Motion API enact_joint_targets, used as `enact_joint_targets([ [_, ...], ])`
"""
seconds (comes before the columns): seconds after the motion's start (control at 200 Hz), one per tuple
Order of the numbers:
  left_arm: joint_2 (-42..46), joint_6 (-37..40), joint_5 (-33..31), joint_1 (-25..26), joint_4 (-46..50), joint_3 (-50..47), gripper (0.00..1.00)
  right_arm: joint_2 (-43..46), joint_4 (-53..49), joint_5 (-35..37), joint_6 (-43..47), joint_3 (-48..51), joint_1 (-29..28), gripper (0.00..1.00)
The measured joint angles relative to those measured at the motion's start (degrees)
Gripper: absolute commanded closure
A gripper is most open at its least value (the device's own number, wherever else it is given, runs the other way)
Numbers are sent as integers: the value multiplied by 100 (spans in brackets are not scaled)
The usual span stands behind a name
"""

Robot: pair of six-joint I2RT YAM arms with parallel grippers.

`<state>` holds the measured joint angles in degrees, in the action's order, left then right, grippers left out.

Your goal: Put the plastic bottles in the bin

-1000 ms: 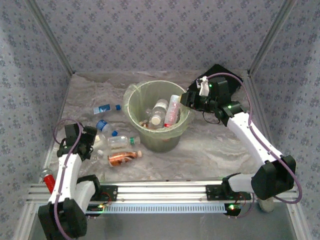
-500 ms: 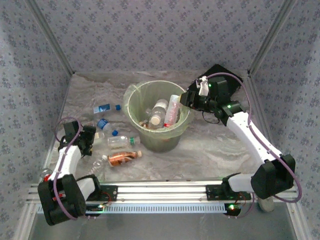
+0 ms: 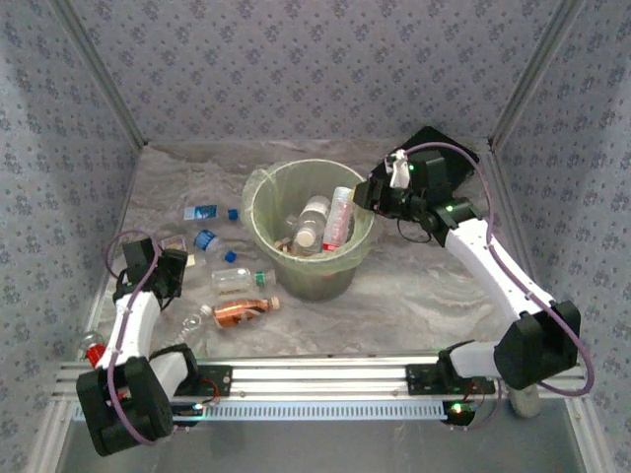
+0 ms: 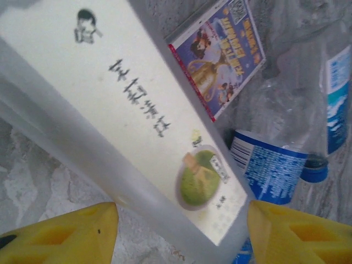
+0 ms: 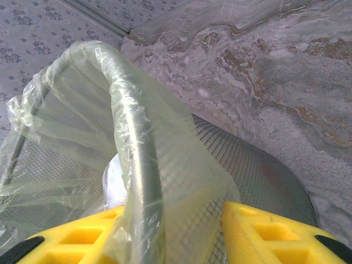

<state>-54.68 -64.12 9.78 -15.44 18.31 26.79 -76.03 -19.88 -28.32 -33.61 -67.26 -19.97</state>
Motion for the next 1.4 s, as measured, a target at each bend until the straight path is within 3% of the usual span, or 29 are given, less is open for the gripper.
enact_joint_targets([
  [0.14, 393, 7, -55, 0, 350, 144, 35, -22, 0, 4, 0, -9, -7, 54],
  [0.335, 675, -35, -138, 0, 481, 295, 16, -63, 11, -2, 0, -39, -17, 54],
  [0.67, -474, -225, 138, 0, 76, 219, 14, -127, -109, 2, 24, -146, -22, 54],
  [1.289, -850, -656, 275, 0, -826, -107, 42, -208, -61, -66, 20, -179, -22, 54],
  [1.399, -835, -669, 271, 0, -833, -109, 43, -210, -61, -70, 20, -179, -22, 54],
])
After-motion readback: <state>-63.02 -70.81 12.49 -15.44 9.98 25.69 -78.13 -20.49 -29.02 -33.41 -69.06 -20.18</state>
